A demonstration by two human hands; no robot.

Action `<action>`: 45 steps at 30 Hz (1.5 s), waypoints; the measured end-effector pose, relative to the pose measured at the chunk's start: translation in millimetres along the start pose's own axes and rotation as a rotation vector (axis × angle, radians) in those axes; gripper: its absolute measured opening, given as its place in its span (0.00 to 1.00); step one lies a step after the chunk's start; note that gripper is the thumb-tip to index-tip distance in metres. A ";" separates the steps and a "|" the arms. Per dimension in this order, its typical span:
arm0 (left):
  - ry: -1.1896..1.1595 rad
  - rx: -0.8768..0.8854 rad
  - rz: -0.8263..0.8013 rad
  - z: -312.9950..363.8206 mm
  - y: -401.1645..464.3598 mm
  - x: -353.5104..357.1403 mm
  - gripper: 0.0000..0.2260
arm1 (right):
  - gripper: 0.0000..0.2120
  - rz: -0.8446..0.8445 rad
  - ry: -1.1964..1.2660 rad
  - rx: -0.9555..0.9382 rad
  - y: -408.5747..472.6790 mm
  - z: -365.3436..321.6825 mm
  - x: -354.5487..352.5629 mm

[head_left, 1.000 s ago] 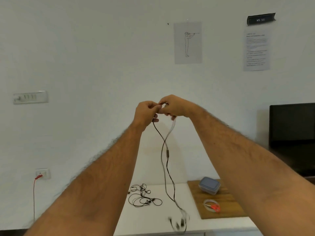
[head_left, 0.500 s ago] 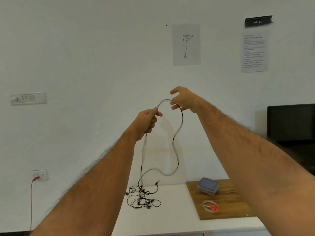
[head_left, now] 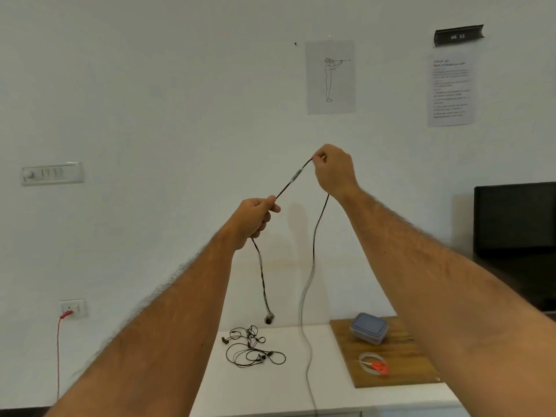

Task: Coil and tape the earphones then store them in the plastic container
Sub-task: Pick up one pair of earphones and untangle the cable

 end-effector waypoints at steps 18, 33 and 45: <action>0.083 0.239 0.010 49.6 5.6 10.9 0.14 | 0.08 -0.980 0.235 0.210 -19.6 -38.9 -17.1; -0.378 -0.096 0.041 38.2 -20.4 39.8 0.24 | 0.14 -0.440 0.917 0.720 2.1 -75.4 -0.1; 0.135 0.158 0.049 67.6 5.6 5.9 0.11 | 0.19 -0.511 -0.149 0.294 10.5 -11.9 -28.7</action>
Point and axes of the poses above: each hand's wrist, its own y-axis towards the middle knuckle, its own x-axis out of the palm, z = x × y, the point moved 1 cm from there along y, towards the middle knuckle, and after that the axes turned 15 degrees about z, right-handed, at the moved point
